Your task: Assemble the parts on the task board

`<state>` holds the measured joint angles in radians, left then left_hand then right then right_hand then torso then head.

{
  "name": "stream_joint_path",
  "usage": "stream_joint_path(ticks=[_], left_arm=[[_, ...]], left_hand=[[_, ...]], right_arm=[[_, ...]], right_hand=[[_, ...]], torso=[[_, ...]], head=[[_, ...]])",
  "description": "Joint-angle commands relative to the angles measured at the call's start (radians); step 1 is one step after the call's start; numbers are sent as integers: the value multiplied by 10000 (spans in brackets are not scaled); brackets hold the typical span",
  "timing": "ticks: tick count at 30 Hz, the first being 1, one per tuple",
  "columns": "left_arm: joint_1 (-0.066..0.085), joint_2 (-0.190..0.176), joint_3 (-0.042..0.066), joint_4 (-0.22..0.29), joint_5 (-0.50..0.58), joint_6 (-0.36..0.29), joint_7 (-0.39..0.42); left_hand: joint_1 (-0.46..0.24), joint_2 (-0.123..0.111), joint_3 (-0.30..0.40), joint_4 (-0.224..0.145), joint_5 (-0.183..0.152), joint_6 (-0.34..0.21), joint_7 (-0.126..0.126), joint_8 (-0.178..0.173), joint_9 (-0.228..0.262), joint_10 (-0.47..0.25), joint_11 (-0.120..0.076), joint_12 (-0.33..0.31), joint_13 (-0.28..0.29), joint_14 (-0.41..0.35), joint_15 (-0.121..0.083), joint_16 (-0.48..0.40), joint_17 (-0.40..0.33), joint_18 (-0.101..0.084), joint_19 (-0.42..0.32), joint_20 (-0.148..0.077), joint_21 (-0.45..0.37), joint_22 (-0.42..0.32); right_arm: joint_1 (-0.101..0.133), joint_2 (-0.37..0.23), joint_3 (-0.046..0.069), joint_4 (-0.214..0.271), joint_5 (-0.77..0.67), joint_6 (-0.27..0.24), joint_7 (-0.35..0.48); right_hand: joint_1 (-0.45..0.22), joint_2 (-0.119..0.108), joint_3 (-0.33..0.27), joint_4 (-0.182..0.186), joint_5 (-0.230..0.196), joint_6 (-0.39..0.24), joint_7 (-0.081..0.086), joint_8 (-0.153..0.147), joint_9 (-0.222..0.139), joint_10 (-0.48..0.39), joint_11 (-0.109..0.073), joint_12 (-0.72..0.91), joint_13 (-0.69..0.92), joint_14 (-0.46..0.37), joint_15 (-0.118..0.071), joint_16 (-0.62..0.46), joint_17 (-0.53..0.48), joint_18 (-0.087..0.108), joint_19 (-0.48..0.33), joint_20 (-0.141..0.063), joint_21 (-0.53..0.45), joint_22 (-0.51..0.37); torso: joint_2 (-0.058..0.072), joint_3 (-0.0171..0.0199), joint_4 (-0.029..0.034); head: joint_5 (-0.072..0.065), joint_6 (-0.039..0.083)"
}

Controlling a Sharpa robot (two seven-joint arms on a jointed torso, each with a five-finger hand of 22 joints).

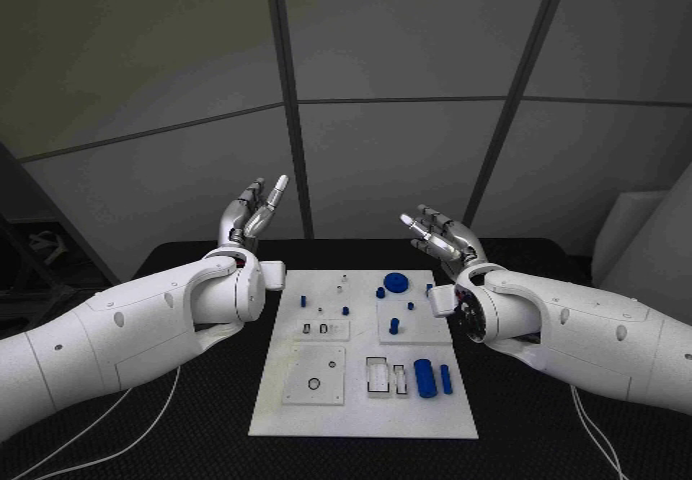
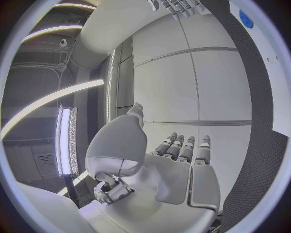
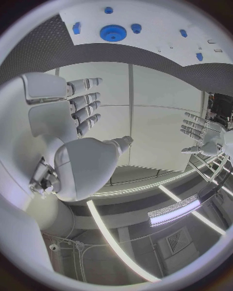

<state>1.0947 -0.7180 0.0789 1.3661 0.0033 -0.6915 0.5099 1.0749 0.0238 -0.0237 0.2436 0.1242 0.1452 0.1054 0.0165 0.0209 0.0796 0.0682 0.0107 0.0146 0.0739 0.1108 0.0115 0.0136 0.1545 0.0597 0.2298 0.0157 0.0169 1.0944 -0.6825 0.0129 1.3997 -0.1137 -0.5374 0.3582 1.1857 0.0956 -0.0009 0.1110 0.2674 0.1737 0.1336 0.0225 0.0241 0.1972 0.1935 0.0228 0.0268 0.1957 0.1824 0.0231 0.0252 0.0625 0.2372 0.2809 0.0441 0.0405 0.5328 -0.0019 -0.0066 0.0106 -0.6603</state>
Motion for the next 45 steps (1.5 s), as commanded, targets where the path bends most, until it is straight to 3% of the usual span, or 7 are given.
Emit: stream_joint_path(ticks=[1, 8, 11, 19, 25, 34, 45], left_arm=[[15, 18, 12, -13, -208, 465, 267], [15, 18, 12, -13, -208, 465, 267], [13, -376, 6, 238, -64, 936, 152], [4, -680, 2, 491, -53, 1370, 38], [-21, -935, 1, 853, -53, 1488, -67], [-82, -1475, 0, 1842, -188, 1670, -321], [-230, -1827, -1, 2789, -221, 1792, -524]], left_hand=[[504, 37, -48, 138, 92, 126, 60, 62, 23, 112, 84, 53, 18, 35, 126, 36, 18, 256, 35, 176, 71, 18], [750, 221, -244, 64, 96, 231, 338, 78, 37, 345, 362, 87, 49, 589, 442, 146, 101, 265, 147, 413, 145, 57], [936, 301, -337, -32, 92, 542, 533, 129, 74, 760, 595, 151, 98, 1229, 590, 289, 180, 270, 536, 509, 345, 169], [1868, 465, -406, -652, 77, 4458, 1229, 930, 466, 5655, 1524, 1159, 507, 6782, 903, 1661, 687, 75, 5048, 622, 2650, 1248], [2184, 510, -499, -930, 79, 6831, 1219, 1251, 537, 7893, 1331, 1499, 531, 8533, 544, 1866, 920, 294, 6505, 506, 3375, 1478], [2440, 571, -605, -1236, 76, 7738, 1040, 1208, 473, 9063, 972, 1399, 581, 10121, 82, 2038, 1683, 295, 7933, 37, 4244, 1852], [2498, 568, -642, -1336, 75, 7814, 1018, 1097, 453, 9154, 951, 1247, 568, 10221, 43, 1943, 1904, 283, 8181, -40, 4454, 1965]], right_arm=[[85, 143, 26, -276, -1112, 1892, -1102], [169, 316, 50, -579, -1467, 2540, -1504], [295, -57, 55, -817, -5519, 1093, -1287], [589, -154, 56, -986, -7187, 1088, -1761], [806, -170, 57, -1074, -8538, 1273, -2060], [1159, -251, 62, -793, -11435, 2125, -3179], [1348, -179, 64, -373, -14367, 3219, -4794]], right_hand=[[1353, 85, -32, -522, 2, 1753, 1361, 323, 205, 2127, 463, 374, 197, 2366, 388, 418, 224, 361, 1751, 111, 696, 352], [2217, -22, 258, -1206, -137, 5151, 1162, 937, 481, 6434, 228, 1077, 404, 6602, 94, 1127, 419, 1063, 4469, 87, 1853, 778], [2429, -86, 441, -1400, -272, 6261, 1035, 1074, 517, 7058, 55, 1111, 382, 7275, -88, 1195, 412, 1194, 4720, 68, 1929, 746], [2539, -485, 1279, -1654, -536, 7580, 734, 940, 426, 8494, -341, 835, 351, 8939, -563, 1204, 429, 1240, 5842, -321, 2379, 765], [2420, -894, 2065, -1645, -529, 7973, 616, 726, 427, 9107, -513, 499, 368, 9833, -839, 1137, 518, 1225, 6524, -619, 2758, 850], [2270, -1429, 2601, -1630, -449, 8578, 335, 581, 438, 10086, -914, 413, 398, 12413, -1646, 2202, 1509, 1172, 8440, -1611, 5484, 2339], [1935, -1985, 3162, -1182, -626, 8771, 185, 442, 434, 10060, -1084, 417, 427, 13111, -1846, 4433, 3480, 1183, 8439, -1865, 7723, 3833]], torso=[[-5, -1, -3], [-5, -1, -3], [181, 2, 29], [461, 15, 147], [704, 4, 228], [1205, -67, 410], [1648, -134, 566]], head=[[0, -1], [0, -1], [-24, -139], [-112, -100], [-198, -29], [-359, 100], [-535, 173]])
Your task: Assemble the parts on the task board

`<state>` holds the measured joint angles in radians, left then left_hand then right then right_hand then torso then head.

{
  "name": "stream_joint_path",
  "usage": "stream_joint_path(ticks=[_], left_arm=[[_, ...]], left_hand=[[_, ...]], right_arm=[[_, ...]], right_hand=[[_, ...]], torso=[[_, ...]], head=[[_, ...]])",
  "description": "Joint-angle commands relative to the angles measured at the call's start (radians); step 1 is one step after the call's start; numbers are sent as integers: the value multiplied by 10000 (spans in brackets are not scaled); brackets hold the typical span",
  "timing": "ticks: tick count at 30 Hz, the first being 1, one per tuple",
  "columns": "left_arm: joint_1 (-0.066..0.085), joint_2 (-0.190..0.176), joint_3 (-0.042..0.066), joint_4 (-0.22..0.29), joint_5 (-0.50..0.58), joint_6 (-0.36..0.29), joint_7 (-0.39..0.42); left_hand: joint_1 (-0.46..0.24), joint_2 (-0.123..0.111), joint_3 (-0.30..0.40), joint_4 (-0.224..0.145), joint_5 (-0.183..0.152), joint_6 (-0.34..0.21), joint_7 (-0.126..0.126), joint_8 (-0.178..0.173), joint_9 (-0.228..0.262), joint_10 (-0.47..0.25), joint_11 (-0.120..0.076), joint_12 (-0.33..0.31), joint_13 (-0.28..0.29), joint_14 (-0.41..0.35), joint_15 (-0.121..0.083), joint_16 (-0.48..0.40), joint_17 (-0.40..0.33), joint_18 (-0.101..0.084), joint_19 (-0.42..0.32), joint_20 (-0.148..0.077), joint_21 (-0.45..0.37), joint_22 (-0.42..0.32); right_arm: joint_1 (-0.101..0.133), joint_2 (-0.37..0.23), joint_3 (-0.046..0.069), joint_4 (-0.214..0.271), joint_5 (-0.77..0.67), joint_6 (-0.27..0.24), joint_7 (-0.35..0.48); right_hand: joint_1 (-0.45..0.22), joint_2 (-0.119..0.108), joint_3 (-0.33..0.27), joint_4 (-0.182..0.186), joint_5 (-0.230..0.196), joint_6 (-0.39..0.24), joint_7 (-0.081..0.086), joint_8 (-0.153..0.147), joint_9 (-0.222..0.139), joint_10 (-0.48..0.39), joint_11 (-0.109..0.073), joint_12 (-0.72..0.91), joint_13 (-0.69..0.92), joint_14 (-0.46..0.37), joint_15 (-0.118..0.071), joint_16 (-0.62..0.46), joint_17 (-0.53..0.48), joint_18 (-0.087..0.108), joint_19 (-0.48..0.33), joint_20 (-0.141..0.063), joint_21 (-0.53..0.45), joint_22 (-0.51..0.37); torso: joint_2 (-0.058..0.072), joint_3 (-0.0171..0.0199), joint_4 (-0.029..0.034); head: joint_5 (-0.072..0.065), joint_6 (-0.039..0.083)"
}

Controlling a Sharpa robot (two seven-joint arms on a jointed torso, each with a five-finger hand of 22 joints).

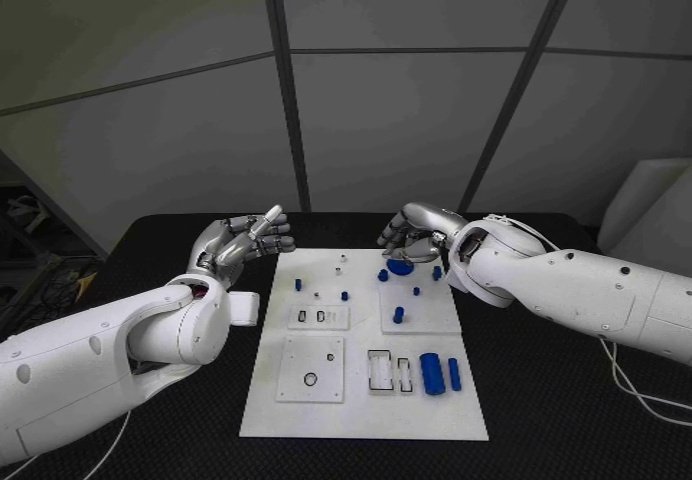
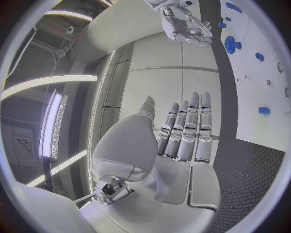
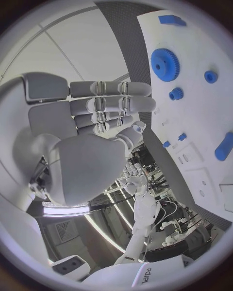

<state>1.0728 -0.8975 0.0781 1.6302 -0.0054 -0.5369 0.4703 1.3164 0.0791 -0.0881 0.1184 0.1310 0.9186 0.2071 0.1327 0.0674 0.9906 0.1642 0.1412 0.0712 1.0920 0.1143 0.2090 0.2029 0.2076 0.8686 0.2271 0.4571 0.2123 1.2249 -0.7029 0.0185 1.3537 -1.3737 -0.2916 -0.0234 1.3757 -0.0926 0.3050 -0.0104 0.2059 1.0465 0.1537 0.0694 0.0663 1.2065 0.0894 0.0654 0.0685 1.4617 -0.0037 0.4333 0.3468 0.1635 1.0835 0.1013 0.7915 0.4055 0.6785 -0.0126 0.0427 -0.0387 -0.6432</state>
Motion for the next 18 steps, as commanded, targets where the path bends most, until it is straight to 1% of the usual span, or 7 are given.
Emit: stream_joint_path(ticks=[1, 3, 4, 6, 8, 11, 18], left_arm=[[-23, -45, 7, 195, -134, 253, -140], [-49, -72, 7, 297, -135, 266, -166], [-61, -86, 7, 342, -135, 267, -174], [-83, -114, 8, 411, -136, 269, -187], [-104, -147, 8, 478, -136, 266, -205], [-117, -180, 8, 533, -136, 262, -216], [-135, -233, 8, 669, -136, 254, -223]], left_hand=[[83, 16, -1, -89, 8, 74, 1, -79, -14, 32, -5, -79, -2, 33, 12, -48, 24, -251, 101, -15, 51, 17], [83, 16, -4, -93, 8, 70, 1, -89, -15, 24, -2, -93, -5, 26, 14, -60, 33, -252, 106, -16, 58, 22], [78, 17, -14, -104, 7, 57, 6, -119, -18, -1, 7, -136, -14, -2, 25, -102, 59, -257, 116, -16, 76, 33], [77, 22, -20, -114, 7, 45, 8, -147, -20, -29, 17, -177, -22, -32, 34, -142, 82, -261, 120, -15, 90, 43], [75, 24, -25, -122, 7, 40, 10, -164, -20, -45, 24, -204, -26, -60, 43, -175, 96, -265, 116, -12, 97, 48], [72, 26, -31, -129, 7, 39, 14, -179, -20, -53, 29, -226, -29, -87, 51, -207, 110, -271, 102, -8, 98, 51], [78, 29, -34, -147, 9, 41, 18, -199, -18, -64, 36, -256, -31, -126, 64, -253, 130, -277, 71, -1, 95, 54]], right_arm=[[46, 34, 8, 110, -1927, 835, -1071], [52, 57, 8, 159, -2285, 980, -1275], [54, 66, 8, 182, -2445, 1038, -1362], [56, 76, 8, 218, -2665, 1133, -1495], [57, 80, 8, 245, -2835, 1247, -1617], [59, 88, 8, 271, -3038, 1449, -1778], [60, 209, 7, 189, -3156, 1692, -1896]], right_hand=[[34, -191, 180, 76, 16, 30, -48, -35, 10, -74, -8, 9, 18, 385, 19, 669, 540, 110, 97, -77, 739, 740], [39, -235, 301, 145, 121, 36, -44, -28, 14, -254, 1, -17, 7, 473, 18, 1173, 910, -58, 544, -73, 1706, 1987], [5, -384, 357, 193, 217, 3, -43, -43, 8, -357, 38, 26, 24, 383, 25, 1846, 1408, -184, 900, -64, 2488, 2957], [15, -405, 478, 255, 288, 5, -33, -35, 12, -460, 6, 22, 39, 461, 46, 3461, 2992, -396, 1458, -51, 3535, 4433], [9, -467, 574, 322, 278, -5, -22, -33, 14, -547, 16, 23, 62, 454, 86, 4469, 3957, -530, 1732, -17, 4244, 5403], [-16, -511, 600, 378, 236, 7, -17, -23, 19, -615, 28, 13, 75, 428, 118, 4979, 4444, -600, 1891, -2, 4631, 5951], [18, -573, 628, 421, 150, -63, -28, -37, 12, -717, 46, 20, 105, 371, 134, 5646, 5082, -679, 2028, 38, 5050, 6535]], torso=[[212, -30, 83], [253, -35, 105], [266, -37, 109], [297, -32, 117], [324, -33, 129], [344, -37, 130], [398, -21, 130]], head=[[-52, 6], [-80, 5], [-89, 9], [-106, 14], [-125, 31], [-135, 36], [-128, 74]])
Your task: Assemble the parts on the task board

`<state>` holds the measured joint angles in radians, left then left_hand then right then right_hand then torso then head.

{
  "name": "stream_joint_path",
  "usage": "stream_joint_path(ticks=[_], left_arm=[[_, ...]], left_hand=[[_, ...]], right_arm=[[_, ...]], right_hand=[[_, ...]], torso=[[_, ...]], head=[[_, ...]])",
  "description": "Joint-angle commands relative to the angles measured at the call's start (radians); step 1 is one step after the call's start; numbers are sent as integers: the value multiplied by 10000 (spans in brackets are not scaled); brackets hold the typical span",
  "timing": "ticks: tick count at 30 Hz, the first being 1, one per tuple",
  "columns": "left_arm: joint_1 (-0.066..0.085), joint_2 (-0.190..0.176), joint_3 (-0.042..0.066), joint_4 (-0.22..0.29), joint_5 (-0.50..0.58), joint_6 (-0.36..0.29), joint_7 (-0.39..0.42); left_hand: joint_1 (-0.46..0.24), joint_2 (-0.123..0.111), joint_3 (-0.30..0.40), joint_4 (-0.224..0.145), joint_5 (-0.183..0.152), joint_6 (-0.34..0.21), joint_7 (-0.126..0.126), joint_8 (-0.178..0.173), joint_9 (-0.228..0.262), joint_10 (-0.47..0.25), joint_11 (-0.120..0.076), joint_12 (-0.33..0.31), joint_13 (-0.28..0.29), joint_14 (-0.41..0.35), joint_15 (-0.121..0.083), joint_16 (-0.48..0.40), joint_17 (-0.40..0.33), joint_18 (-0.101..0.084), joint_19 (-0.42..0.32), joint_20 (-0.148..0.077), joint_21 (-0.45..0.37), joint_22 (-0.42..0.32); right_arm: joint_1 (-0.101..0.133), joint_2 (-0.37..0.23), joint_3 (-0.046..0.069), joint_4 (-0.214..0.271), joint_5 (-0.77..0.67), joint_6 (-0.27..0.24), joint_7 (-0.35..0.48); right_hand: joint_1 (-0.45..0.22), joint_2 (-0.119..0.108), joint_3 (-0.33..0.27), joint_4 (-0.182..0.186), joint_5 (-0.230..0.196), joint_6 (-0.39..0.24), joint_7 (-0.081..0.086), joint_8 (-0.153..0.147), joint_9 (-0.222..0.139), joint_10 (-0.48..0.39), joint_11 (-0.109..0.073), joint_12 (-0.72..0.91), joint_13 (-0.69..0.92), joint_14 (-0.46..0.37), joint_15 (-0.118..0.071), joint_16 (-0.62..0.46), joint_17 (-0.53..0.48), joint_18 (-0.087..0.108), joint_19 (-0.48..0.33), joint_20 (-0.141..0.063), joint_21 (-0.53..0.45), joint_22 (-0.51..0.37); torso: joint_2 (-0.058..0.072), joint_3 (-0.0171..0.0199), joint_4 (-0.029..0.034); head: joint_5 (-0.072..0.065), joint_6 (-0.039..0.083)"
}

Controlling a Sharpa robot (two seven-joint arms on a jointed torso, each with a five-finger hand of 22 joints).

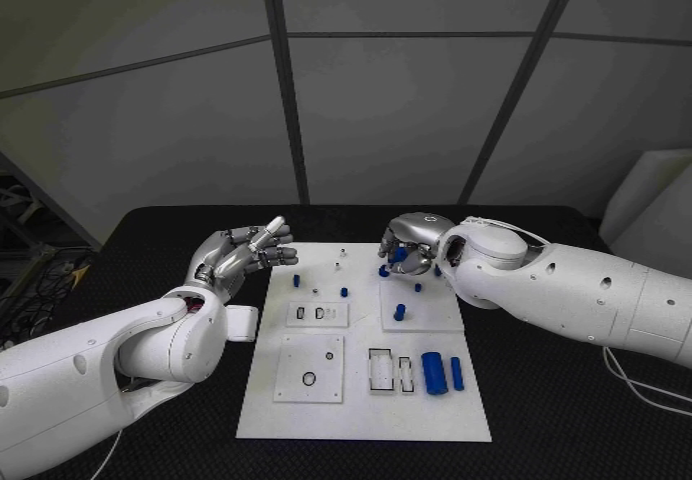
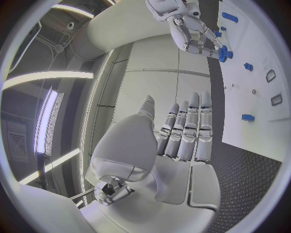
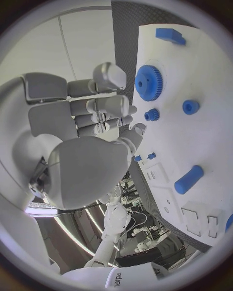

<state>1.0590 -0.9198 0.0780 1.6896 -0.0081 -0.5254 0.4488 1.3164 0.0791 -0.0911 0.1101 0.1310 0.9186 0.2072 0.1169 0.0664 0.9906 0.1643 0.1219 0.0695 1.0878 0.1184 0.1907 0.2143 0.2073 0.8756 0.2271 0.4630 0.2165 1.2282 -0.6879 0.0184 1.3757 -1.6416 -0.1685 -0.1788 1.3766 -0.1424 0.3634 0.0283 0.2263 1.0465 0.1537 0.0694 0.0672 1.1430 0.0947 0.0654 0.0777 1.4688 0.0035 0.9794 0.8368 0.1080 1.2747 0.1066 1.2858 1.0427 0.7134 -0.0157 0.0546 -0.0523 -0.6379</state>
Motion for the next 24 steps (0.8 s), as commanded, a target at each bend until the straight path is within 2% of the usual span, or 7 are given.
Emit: stream_joint_path(ticks=[1, 3, 8, 12, 15, 24], left_arm=[[1, -10, 9, 92, -110, 140, -9], [-1, -12, 9, 136, -110, 144, -14], [-7, -32, 9, 241, -111, 150, -25], [-10, -55, 9, 283, -111, 148, -30], [-10, -67, 9, 295, -111, 146, -30], [-12, -65, 9, 296, -111, 149, -39]], left_hand=[[79, 29, -5, -64, 9, 41, 18, -40, -7, -63, 36, -64, -14, -84, 23, -71, 17, -274, 1, -1, 35, 12], [79, 29, -5, -64, 9, 41, 18, -40, -7, -63, 36, -64, -14, -84, 23, -71, 17, -274, 1, -1, 35, 12], [94, 23, -6, -88, 10, 31, 27, -61, -9, -78, 45, -91, -18, -104, 31, -102, 35, -277, -21, 4, 35, 15], [98, 21, -8, -96, 9, 24, 32, -72, -10, -89, 49, -104, -20, -106, 33, -111, 44, -277, -28, 5, 36, 17], [98, 21, -8, -96, 9, 24, 32, -72, -10, -89, 49, -104, -20, -106, 33, -111, 44, -277, -28, 5, 36, 17], [98, 19, -11, -102, 9, 17, 34, -82, -11, -99, 53, -117, -22, -107, 36, -119, 52, -277, -34, 7, 37, 19]], right_arm=[[27, 87, 8, -53, -483, 489, -351], [27, 148, 8, -99, -528, 526, -371], [27, 226, 7, -188, -628, 510, -391], [27, 276, 7, -284, -652, 520, -381], [27, 326, 6, -340, -660, 541, -361], [27, 429, 5, -460, -666, 645, -315]], right_hand=[[16, -77, 48, 36, -61, -76, -30, -38, 2, -88, -7, 21, 17, 304, 63, 267, 261, -133, 137, -13, 153, 229], [32, -80, 58, 40, -70, -98, -31, -39, 2, -105, -5, 21, 24, 306, 67, 422, 409, -152, 177, -7, 241, 356], [70, -72, 89, 36, -69, -108, -28, -31, 5, -99, -4, 35, 40, 308, 68, 655, 639, -182, 249, 0, 377, 559], [78, -71, 101, 39, -68, -115, -26, -30, 6, -86, -6, 44, 50, 314, 69, 767, 748, -197, 288, 2, 444, 661], [86, -63, 115, 43, -67, -118, -28, -28, 7, -73, -9, 52, 57, 313, 67, 837, 812, -207, 313, 4, 490, 729], [142, 8, 238, 59, -65, -44, -61, 6, 23, 157, -60, 146, 125, 370, 33, 1477, 1463, -310, 609, -5, 880, 1359]], torso=[[51, 9, 11], [50, 5, 20], [89, 38, 18], [105, 35, 13], [129, 58, 14], [155, 70, 6]], head=[[8, 24], [1, 27], [-7, 63], [2, 54], [11, 41], [14, 37]])
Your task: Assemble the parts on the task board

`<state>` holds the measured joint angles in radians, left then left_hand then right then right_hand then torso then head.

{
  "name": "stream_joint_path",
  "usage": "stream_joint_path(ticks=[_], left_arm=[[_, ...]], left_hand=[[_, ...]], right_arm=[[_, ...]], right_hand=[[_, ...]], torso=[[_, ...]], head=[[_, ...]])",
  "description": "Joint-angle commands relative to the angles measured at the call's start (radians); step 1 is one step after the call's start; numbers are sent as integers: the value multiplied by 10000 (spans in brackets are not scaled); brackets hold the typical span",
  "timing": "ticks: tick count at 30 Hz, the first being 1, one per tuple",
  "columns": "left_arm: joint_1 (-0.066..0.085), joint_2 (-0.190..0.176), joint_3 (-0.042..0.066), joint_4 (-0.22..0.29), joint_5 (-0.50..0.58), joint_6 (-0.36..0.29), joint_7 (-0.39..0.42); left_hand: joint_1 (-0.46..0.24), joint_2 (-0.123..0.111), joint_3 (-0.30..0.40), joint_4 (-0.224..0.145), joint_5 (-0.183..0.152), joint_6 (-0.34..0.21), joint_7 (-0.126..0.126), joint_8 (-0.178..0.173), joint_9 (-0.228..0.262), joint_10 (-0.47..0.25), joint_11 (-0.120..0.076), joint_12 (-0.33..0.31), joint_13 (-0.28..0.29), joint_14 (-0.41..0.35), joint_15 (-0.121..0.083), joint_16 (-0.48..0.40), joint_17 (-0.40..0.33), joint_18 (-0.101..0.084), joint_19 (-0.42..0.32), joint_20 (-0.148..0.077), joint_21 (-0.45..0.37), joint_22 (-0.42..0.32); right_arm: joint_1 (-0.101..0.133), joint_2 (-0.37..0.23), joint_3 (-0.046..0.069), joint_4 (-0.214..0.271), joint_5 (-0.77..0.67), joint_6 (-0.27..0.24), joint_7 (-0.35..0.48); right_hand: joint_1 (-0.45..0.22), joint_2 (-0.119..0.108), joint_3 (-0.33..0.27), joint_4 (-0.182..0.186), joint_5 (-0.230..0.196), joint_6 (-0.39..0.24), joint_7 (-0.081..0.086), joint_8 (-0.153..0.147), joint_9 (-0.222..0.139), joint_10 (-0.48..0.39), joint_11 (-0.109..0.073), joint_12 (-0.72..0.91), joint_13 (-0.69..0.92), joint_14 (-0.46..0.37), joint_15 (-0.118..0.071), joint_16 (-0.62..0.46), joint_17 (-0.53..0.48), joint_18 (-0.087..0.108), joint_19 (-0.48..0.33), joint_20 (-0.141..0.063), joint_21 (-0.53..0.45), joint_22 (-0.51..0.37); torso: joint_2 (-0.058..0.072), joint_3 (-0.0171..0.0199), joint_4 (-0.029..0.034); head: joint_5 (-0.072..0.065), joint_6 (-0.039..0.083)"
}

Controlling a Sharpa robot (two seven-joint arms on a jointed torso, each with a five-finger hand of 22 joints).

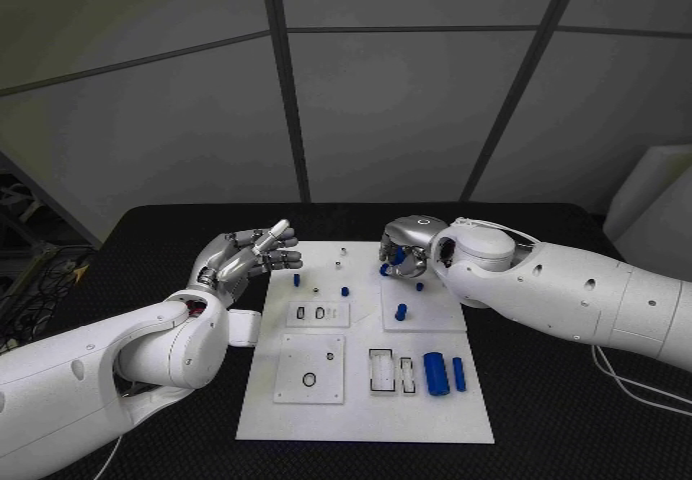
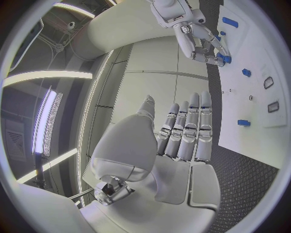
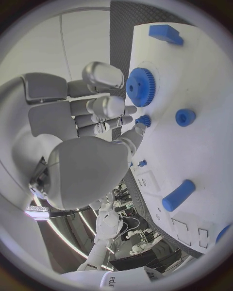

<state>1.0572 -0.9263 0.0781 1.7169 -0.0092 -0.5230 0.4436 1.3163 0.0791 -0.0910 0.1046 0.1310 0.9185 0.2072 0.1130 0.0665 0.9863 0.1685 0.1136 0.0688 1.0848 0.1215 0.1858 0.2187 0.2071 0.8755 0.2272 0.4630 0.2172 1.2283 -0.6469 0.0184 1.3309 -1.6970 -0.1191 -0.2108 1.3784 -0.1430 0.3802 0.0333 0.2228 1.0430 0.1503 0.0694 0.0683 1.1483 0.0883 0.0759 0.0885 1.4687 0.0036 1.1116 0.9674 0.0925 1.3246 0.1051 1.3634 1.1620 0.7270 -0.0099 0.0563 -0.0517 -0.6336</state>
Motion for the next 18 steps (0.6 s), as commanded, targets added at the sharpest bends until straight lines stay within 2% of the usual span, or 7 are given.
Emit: stream_joint_path(ticks=[1, 10, 18], left_arm=[[7, 0, 8, 19, -100, 125, 12], [7, 2, 8, -7, -100, 125, -2], [7, -11, 9, -24, -100, 122, -2]], left_hand=[[98, 19, -11, -46, 9, 17, 34, -43, -12, -57, 11, -34, -14, -77, 5, -70, 8, -275, -33, 6, 37, 12], [97, 20, -13, -50, 10, 10, 40, -52, -13, -68, 15, -46, -16, -78, 7, -77, 17, -276, -38, 8, 39, 14], [97, 22, -13, -54, 10, 5, 46, -60, -13, -75, 19, -56, -17, -77, 9, -84, 25, -276, -43, 10, 41, 15]], right_arm=[[26, 26, 5, -17, -113, 164, 12], [26, 77, 4, -34, -87, 335, 55], [26, 163, 2, -138, -64, 455, 74]], right_hand=[[132, 25, 90, 11, -31, 12, -32, 13, 15, 142, -8, 53, 25, 381, 27, 243, 244, -172, 160, 6, 163, 267], [174, 79, 206, 10, -43, 146, -54, 46, 32, 378, -61, 111, 75, 425, -6, 763, 764, -262, 422, -19, 477, 791], [229, 143, 297, -14, -54, 284, -82, 83, 49, 502, -95, 120, 94, 398, -26, 889, 845, -272, 435, -35, 545, 881]], torso=[[19, 11, -11], [45, 18, 3], [64, 11, 18]], head=[[9, -7], [-2, -39], [-4, -68]])
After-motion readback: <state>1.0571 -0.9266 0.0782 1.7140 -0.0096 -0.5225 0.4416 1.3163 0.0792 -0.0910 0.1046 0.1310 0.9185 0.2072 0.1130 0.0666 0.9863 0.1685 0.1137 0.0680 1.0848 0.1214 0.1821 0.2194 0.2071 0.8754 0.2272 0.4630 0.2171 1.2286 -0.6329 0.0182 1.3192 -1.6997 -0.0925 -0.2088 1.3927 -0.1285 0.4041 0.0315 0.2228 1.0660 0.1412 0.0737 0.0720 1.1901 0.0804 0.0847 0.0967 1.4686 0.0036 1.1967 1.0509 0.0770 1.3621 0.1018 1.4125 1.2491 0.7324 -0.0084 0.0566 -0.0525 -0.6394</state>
